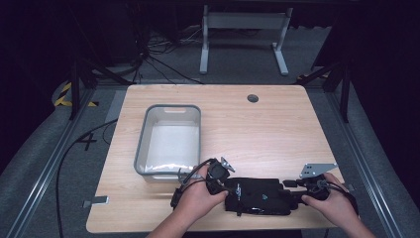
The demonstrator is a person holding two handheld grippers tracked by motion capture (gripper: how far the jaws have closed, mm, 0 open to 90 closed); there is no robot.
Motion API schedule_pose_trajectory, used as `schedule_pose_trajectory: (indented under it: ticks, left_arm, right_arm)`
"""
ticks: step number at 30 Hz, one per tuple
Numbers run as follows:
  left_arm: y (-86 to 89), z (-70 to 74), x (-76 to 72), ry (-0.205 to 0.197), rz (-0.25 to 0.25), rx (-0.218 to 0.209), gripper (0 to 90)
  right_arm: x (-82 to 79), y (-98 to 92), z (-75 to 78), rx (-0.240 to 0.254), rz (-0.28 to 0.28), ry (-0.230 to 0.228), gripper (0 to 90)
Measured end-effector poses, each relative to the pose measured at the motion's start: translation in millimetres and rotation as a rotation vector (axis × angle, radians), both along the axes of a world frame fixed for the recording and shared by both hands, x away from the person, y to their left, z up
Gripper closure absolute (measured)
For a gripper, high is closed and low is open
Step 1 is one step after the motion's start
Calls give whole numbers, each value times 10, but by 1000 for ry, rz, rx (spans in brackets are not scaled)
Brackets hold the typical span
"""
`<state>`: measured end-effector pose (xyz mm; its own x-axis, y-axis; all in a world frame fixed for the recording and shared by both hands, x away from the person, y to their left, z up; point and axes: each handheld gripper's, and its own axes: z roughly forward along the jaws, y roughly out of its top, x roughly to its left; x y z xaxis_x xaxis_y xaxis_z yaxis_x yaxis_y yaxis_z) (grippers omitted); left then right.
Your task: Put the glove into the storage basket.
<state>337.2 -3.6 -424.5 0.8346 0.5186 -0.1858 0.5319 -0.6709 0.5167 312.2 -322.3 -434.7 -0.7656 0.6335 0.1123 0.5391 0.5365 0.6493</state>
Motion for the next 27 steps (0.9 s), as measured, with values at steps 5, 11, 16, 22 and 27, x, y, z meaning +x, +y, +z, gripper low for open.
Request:
schedule_pose_trajectory:
  ticks: [5, 11, 16, 22, 27]
  left_arm:
    - [-51, -57, -46, 8, -25, 49, 437]
    - [-117, -132, -73, 5, -61, 93, 444]
    - [-111, -132, -54, -9, -61, 84, 543]
    - [-133, -83, -92, -68, -78, 100, 802]
    - [-97, -4, -102, -75, -78, 90, 872]
  right_arm:
    - [24, 13, -72, -15, 3, 16, 505]
    - [63, 5, -110, 13, 26, 55, 580]
    - [33, 38, -71, -5, 42, 7, 790]
    - [6, 58, -31, -45, 36, -43, 847]
    - [-6, 26, 27, -12, 20, -24, 850]
